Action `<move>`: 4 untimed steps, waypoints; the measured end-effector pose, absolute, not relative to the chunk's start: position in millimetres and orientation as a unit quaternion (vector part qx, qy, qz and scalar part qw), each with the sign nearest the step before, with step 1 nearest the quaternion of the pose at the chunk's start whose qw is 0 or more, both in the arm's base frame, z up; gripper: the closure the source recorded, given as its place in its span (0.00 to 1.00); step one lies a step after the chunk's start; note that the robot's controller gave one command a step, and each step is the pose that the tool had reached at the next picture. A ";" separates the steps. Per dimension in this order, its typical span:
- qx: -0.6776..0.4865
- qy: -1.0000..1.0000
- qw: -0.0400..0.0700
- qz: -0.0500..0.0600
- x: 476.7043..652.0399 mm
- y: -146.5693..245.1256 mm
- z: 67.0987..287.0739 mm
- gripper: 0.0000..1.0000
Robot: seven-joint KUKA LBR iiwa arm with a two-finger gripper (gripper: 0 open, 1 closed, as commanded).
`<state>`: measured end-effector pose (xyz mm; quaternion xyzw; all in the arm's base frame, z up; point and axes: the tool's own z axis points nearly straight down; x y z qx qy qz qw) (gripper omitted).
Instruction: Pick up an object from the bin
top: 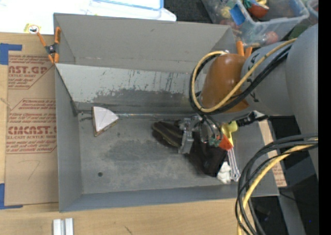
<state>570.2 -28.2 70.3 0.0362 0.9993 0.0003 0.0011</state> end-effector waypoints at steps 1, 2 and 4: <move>0.036 0.999 0.001 0.000 570.2 -28.2 70.3 1.00; 0.036 0.999 0.001 0.000 570.2 -28.2 70.3 1.00; 0.036 0.999 0.001 0.000 570.2 -28.2 70.3 1.00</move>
Offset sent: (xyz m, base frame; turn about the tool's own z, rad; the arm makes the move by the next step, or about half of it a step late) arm 0.0000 0.0000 0.0000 0.0000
